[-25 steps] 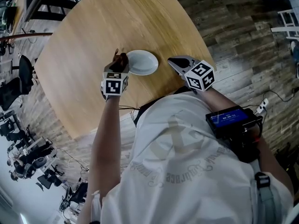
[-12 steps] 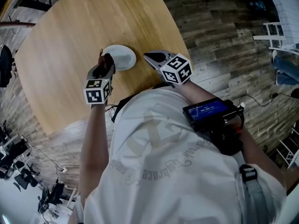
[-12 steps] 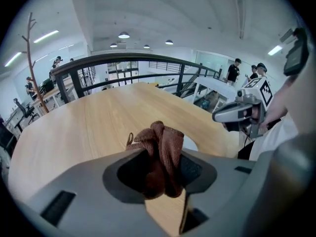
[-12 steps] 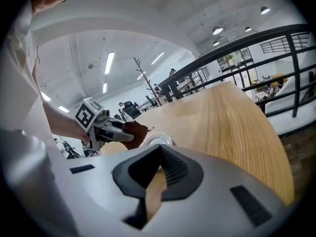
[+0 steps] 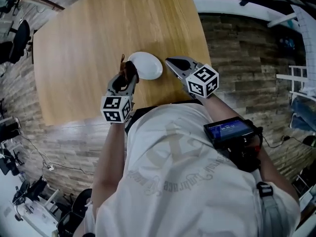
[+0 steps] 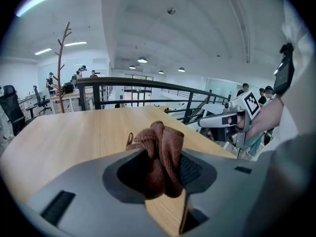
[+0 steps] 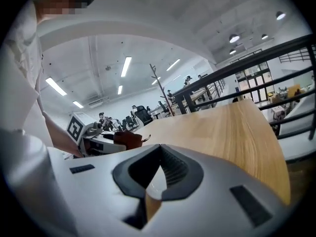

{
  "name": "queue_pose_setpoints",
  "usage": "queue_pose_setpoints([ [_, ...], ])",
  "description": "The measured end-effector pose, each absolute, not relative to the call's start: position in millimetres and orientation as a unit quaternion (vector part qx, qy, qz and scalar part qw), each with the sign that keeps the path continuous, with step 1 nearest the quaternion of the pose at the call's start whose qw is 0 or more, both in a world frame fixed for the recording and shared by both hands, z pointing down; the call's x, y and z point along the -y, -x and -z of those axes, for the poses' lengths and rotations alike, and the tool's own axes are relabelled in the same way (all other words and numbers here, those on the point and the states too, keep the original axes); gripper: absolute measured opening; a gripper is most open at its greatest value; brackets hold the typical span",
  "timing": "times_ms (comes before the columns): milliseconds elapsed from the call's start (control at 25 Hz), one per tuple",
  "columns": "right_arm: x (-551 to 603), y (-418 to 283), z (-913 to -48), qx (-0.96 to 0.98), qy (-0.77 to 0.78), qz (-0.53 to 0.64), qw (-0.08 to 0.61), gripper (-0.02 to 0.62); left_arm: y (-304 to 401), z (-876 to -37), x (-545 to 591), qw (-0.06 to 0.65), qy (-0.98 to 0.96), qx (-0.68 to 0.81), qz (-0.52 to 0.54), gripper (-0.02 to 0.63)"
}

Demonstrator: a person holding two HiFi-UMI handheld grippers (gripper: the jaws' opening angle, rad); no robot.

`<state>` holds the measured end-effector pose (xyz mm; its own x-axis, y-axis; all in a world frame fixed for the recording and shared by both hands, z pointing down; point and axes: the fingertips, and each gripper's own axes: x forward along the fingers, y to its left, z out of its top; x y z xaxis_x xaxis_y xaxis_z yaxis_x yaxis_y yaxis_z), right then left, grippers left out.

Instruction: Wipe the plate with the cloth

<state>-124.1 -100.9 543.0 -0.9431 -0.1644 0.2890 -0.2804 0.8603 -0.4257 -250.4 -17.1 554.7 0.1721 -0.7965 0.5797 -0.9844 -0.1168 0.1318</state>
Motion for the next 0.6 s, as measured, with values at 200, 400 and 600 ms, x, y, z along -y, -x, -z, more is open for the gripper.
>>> queue_pose_setpoints([
  [200,98.5,134.9,-511.6,0.967,-0.094,-0.219,0.093,0.012,247.6,-532.8,0.7,0.240,-0.724,0.635,-0.128,0.169],
  [400,89.9,133.1,-503.4,0.971,-0.073,-0.210,0.088,0.012,243.1,-537.8,-18.9,0.258,-0.708,0.652,-0.088,0.169],
  [600,78.2,125.8,-508.8,0.972,-0.057,-0.202,0.102,0.012,241.2,-544.0,-33.6,0.264,-0.696,0.663,-0.081,0.169],
])
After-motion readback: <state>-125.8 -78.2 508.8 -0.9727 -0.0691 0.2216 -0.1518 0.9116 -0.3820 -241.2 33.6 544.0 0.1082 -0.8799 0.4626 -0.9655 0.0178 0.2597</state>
